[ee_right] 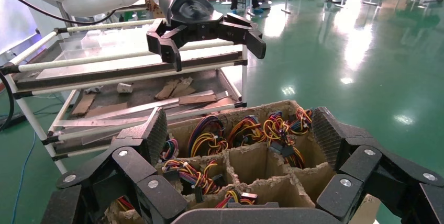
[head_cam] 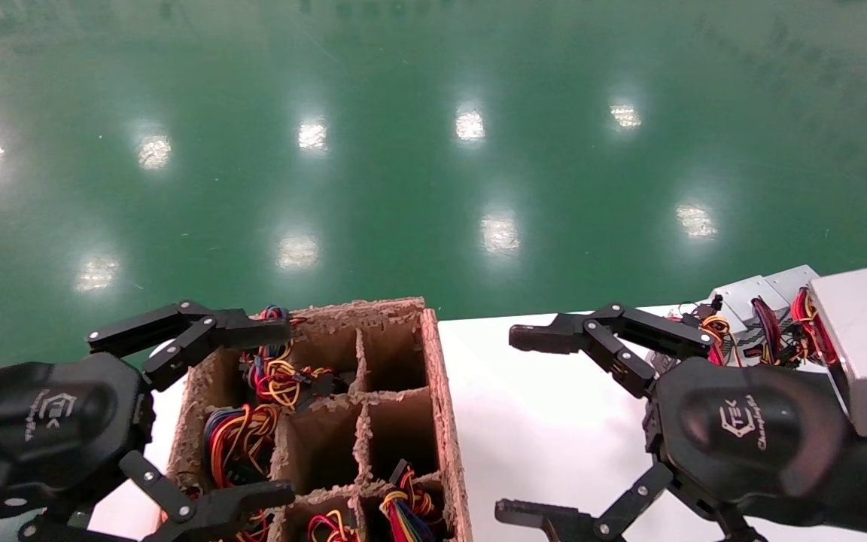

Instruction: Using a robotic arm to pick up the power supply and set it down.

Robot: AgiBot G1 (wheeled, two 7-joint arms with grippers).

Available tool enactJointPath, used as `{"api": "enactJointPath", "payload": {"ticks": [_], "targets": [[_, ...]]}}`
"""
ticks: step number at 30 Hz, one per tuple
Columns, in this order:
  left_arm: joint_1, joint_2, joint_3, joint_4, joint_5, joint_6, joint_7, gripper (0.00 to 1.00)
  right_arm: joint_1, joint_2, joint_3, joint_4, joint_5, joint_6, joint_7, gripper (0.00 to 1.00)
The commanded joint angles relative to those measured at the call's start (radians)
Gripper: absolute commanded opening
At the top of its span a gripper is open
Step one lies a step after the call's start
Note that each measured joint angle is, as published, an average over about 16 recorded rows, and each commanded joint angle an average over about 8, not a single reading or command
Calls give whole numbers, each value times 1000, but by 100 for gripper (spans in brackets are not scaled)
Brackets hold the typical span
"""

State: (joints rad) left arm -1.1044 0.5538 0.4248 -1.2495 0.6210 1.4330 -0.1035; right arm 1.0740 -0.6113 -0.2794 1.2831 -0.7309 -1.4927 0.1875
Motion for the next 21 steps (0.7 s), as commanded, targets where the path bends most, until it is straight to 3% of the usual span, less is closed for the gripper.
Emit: {"api": "enactJointPath", "payload": {"ticks": [1, 15, 16, 21], "targets": [[0, 0, 0, 0, 0, 0, 0, 100, 0, 0, 0, 0, 0, 0, 0, 100], [0, 0, 0, 0, 0, 0, 0, 100, 0, 0, 0, 0, 0, 0, 0, 100], [0, 0, 0, 0, 0, 0, 0, 93, 0, 0, 0, 0, 0, 0, 0, 100], [0, 0, 0, 0, 0, 0, 0, 31, 0, 0, 0, 0, 0, 0, 0, 100]]}}
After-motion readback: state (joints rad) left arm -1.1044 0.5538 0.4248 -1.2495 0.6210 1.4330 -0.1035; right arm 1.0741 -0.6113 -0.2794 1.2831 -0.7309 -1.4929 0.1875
